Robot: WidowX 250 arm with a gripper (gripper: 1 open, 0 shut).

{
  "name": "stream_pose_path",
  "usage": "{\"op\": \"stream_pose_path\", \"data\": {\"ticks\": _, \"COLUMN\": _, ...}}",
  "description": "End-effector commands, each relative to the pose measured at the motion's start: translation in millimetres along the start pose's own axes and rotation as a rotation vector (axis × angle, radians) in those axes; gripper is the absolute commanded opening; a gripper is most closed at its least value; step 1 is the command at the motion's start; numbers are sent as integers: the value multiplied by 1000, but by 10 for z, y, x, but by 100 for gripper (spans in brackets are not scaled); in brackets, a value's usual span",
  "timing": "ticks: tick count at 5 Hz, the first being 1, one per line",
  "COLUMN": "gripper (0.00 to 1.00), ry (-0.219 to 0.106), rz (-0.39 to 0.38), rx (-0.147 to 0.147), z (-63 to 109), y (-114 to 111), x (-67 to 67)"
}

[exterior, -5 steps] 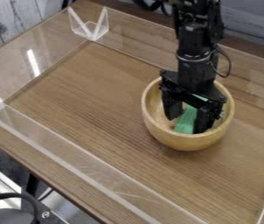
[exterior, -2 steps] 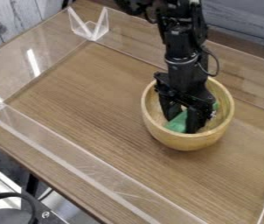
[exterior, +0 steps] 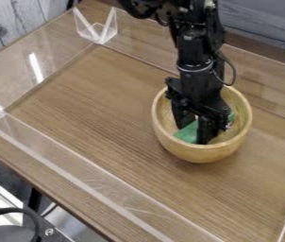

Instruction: Remove the green block from inside the brown bowl and put it on the table

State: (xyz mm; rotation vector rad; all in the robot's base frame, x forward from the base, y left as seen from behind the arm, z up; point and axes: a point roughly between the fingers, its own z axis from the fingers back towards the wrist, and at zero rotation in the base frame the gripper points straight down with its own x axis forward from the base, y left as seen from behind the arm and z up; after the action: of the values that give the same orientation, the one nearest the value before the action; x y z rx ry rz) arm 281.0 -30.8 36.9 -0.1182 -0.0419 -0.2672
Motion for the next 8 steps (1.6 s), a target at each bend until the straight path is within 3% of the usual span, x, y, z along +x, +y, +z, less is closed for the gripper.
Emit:
{"op": "stream_pose_path", "data": {"ticks": 1, "gripper": 0, "ry": -52, "rz": -16, "rx": 29, "z": 106, "y": 28, "x": 172}}
{"op": "stream_pose_path", "data": {"ticks": 3, "gripper": 0, "ry": -58, "rz": 2, "rx": 3, "z": 213, "y": 71, "x": 232}}
{"op": "stream_pose_path", "data": {"ticks": 5, "gripper": 0, "ry": -52, "rz": -4, "rx": 5, "z": 320, "y": 99, "x": 260}}
{"op": "stream_pose_path", "data": {"ticks": 7, "gripper": 0, "ry": -85, "rz": -60, "rx": 20, "z": 647, "y": 153, "x": 342}}
{"op": "stream_pose_path", "data": {"ticks": 8, "gripper": 0, "ry": -114, "rz": -40, "rx": 18, "z": 787, "y": 302, "x": 370}}
